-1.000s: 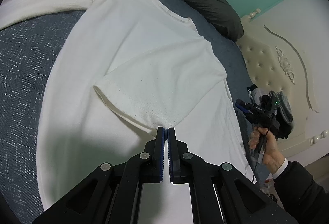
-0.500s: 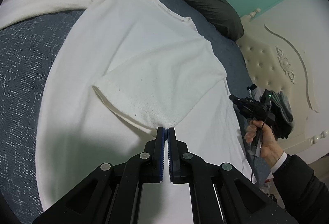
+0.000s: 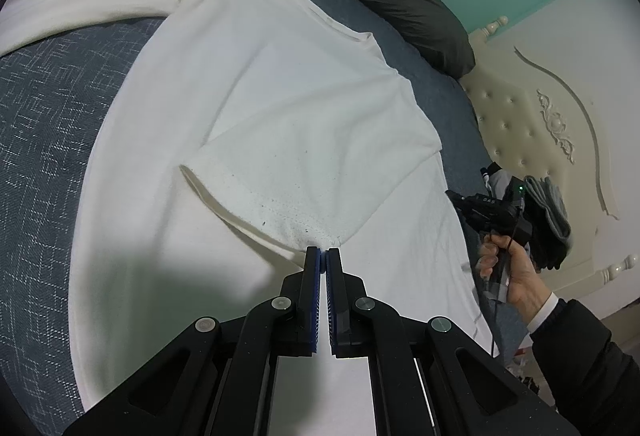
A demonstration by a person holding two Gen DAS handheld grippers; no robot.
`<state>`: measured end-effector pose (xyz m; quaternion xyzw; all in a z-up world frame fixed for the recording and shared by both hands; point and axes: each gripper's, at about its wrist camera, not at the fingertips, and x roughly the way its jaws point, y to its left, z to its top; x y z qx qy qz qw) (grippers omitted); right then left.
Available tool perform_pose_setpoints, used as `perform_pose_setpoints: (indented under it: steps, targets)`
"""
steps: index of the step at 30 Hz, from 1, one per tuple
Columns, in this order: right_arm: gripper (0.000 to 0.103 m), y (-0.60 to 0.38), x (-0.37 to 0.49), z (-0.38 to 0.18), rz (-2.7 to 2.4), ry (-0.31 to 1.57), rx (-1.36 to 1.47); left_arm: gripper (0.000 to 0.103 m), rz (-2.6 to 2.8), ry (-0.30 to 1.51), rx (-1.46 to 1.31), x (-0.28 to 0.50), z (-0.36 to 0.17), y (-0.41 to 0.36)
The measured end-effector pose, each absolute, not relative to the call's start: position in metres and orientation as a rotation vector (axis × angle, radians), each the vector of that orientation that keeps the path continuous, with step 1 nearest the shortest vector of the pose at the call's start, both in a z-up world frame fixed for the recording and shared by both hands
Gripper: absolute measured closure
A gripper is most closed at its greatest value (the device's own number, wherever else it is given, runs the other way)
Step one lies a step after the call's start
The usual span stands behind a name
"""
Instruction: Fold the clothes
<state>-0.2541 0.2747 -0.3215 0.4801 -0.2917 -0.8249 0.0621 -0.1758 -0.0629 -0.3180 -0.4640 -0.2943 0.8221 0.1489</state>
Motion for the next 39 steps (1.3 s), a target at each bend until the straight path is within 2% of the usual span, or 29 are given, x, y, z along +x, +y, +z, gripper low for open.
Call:
perform_pose_setpoints:
  steps: [2, 4, 5, 8, 10, 12, 21, 26, 31, 35, 39]
  targets:
    - [0.098, 0.278, -0.25, -0.318, -2.452, -0.916, 1.434, 0.1, 2.362, -0.847, -1.332, -0.176, -0.317, -0.063]
    - [0.089, 0.282, -0.241, -0.313, -2.438, -0.918, 1.421, 0.1, 2.36, -0.845, -1.329, -0.176, -0.316, -0.062]
    - [0.08, 0.281, -0.238, -0.314, -2.424, -0.909, 1.432, 0.1, 2.36, -0.843, -1.329, -0.176, -0.317, -0.062]
    - [0.078, 0.279, -0.225, -0.318, -2.377, -0.874, 1.471, 0.1, 2.358, -0.838, -1.328, -0.175, -0.316, -0.059]
    - [0.085, 0.279, -0.223, -0.317, -2.395, -0.858, 1.472, 0.1, 2.358, -0.834, -1.327, -0.175, -0.316, -0.058]
    - [0.101, 0.278, -0.222, -0.316, -2.417, -0.842, 1.471, 0.1, 2.358, -0.832, -1.326, -0.174, -0.316, -0.058]
    - [0.102, 0.278, -0.215, -0.309, -2.519, -0.769, 1.462, 0.1, 2.358, -0.829, -1.333, -0.172, -0.317, -0.058]
    - [0.099, 0.275, -0.218, -0.319, -2.446, -0.837, 1.517, 0.1, 2.36, -0.831, -1.326, -0.172, -0.315, -0.058]
    - [0.098, 0.277, -0.199, -0.314, -2.399, -0.819, 1.545, 0.1, 2.356, -0.832, -1.32, -0.172, -0.314, -0.057]
    - [0.098, 0.265, -0.192, -0.316, -2.362, -0.717, 1.579, 0.1, 2.354, -0.828, -1.316, -0.169, -0.312, -0.056]
    - [0.101, 0.262, -0.19, -0.317, -2.365, -0.718, 1.562, 0.1, 2.354, -0.825, -1.311, -0.167, -0.31, -0.056]
